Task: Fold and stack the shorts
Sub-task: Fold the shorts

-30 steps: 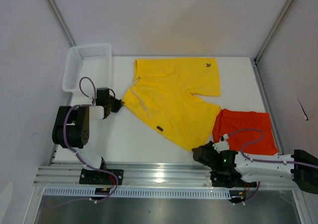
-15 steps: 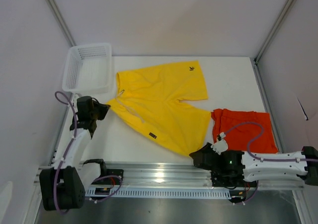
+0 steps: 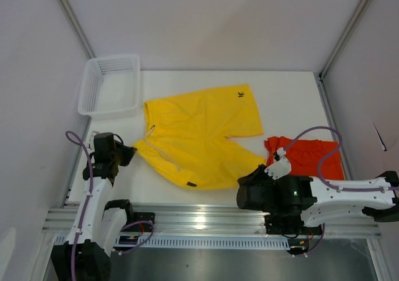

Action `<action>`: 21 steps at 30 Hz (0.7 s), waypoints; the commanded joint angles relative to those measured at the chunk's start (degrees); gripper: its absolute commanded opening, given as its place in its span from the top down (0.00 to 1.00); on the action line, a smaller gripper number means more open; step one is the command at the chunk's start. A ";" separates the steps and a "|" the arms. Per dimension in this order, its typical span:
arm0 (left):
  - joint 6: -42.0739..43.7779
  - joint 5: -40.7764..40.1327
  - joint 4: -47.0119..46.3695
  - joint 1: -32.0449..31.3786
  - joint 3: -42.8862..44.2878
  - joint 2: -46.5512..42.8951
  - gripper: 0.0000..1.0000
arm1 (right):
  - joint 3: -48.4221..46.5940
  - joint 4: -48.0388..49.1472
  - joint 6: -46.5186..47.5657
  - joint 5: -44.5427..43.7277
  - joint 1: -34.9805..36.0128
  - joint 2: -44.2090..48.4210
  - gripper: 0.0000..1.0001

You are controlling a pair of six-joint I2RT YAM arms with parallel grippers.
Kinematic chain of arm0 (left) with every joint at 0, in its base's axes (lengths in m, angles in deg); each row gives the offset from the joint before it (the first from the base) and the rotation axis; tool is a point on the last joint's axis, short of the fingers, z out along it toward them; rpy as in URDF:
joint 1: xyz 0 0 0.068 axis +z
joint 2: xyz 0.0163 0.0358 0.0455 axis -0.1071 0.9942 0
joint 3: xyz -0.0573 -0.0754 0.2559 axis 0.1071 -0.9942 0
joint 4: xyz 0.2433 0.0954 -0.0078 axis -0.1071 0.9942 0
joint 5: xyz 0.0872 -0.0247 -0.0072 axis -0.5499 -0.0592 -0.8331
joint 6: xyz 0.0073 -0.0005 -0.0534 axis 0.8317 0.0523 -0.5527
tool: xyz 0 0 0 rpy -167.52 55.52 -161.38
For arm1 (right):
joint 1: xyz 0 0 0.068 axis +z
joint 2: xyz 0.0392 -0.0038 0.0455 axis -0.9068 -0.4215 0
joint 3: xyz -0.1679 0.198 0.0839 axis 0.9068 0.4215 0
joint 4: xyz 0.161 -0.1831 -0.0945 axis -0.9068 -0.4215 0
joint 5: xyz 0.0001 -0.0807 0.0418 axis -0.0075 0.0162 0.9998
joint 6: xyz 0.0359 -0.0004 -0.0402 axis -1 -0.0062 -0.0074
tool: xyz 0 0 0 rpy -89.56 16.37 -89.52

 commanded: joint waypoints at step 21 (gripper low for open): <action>-5.30 2.70 7.89 4.83 32.13 22.97 1.00 | -23.78 33.65 65.25 32.06 -61.00 -7.44 1.00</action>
